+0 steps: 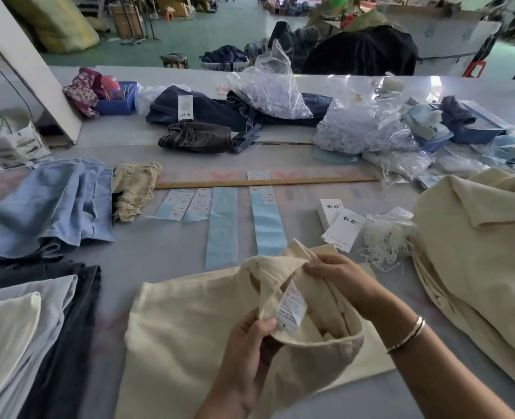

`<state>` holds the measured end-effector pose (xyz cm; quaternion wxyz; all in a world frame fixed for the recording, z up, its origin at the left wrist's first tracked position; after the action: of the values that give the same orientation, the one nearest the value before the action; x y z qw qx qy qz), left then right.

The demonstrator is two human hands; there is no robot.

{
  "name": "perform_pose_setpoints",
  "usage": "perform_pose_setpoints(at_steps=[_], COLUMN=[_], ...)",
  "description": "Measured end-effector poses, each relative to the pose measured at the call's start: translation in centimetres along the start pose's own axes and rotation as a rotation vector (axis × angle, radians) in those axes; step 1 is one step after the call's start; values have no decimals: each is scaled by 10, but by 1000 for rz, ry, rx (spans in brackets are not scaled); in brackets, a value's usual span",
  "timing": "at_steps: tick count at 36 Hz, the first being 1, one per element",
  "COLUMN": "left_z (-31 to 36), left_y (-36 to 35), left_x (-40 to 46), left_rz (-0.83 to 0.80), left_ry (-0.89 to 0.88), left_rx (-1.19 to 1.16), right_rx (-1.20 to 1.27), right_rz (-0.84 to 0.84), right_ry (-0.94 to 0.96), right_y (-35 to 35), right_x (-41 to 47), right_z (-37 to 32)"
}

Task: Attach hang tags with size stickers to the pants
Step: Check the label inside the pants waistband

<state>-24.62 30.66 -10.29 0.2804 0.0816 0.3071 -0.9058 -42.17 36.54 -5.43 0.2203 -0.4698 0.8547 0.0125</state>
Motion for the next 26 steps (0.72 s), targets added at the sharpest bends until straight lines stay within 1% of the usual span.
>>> perform_pose_setpoints(at_steps=[2, 6, 8, 11, 12, 15, 16, 17, 18, 20, 22, 26], left_z=[0, 1, 2, 1, 1, -3, -4, -7, -11, -20, -33, -65], left_y=[1, 3, 5, 10, 11, 9, 7, 4, 2, -4, -7, 11], left_x=[1, 4, 5, 6, 7, 10, 12, 14, 17, 25, 41, 87], left_rz=[-3, -8, -17, 15, 12, -41, -60, -80, -110, -193, -269, -163], left_ry=[-21, -68, -85, -95, -91, -59, -50, -42, -31, 4, 14, -80], left_rx=[7, 19, 28, 76, 97, 113, 107, 121, 174, 387, 676, 1476], right_rx=[130, 191, 201, 210, 203, 187, 192, 192, 183, 171, 192, 62], right_rz=[-8, -75, -47, 5, -17, -161, -151, -100, -13, 184, 340, 491], right_ry=[-27, -57, -63, -45, -48, -74, -64, -39, -6, 11, -53, -329], right_y=[1, 0, 2, 7, 8, 12, 16, 23, 33, 59, 92, 142], right_x=[6, 15, 21, 25, 25, 19, 19, 19, 20, 22, 20, 4], right_z=[0, -1, 0, 2, 3, 6, 9, 12, 15, 29, 52, 114])
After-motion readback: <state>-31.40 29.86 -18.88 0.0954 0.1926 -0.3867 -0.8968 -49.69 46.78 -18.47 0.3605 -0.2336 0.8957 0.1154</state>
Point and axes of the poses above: each hand's wrist, its own x-axis towards the middle knuckle, its own y-axis out of the back of the hand, z = x × y, the point moved 2 cm from there along x, towards the middle knuckle, and after that the axes turned 13 degrees about x, right-handed, at the moved point
